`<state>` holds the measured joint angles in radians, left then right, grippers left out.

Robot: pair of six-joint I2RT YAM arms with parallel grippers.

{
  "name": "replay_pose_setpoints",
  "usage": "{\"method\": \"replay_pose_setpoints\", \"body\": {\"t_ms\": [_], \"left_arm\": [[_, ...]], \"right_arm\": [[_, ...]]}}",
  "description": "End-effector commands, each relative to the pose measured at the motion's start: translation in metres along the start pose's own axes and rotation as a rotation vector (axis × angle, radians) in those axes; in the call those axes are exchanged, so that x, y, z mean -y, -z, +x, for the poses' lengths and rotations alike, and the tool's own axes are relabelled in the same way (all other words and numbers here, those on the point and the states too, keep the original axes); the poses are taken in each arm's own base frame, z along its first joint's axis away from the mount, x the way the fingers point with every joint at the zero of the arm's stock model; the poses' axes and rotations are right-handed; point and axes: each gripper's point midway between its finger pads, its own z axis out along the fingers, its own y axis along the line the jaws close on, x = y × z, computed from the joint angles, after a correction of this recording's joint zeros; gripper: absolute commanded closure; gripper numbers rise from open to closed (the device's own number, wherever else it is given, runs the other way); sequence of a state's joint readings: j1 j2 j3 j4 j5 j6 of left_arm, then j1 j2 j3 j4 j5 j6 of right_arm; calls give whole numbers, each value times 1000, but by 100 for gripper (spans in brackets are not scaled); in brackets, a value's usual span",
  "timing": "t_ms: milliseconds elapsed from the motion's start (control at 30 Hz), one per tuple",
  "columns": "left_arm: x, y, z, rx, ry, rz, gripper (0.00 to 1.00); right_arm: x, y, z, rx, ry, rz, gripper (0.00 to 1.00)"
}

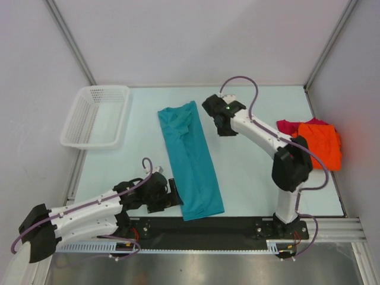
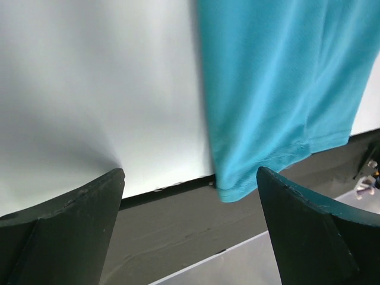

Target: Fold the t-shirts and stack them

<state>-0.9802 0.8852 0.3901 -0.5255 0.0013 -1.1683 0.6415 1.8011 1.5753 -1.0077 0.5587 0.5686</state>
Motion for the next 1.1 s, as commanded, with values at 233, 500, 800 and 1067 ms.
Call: {"method": "replay_pose_setpoints", "body": {"t_ms": [233, 500, 800, 1067], "left_arm": [[-32, 32, -17, 89, 34, -49, 0], [-24, 24, -17, 54, 23, -49, 0], [-9, 14, -26, 25, -53, -78, 1], [-9, 11, -39, 4, -179, -184, 0]], "right_arm": [[-120, -31, -107, 57, 62, -223, 68], [-164, -69, -100, 29, 34, -380, 61], [-192, -78, -106, 8, 5, -520, 71], [-236, -51, -112, -9, -136, -918, 69]]}}
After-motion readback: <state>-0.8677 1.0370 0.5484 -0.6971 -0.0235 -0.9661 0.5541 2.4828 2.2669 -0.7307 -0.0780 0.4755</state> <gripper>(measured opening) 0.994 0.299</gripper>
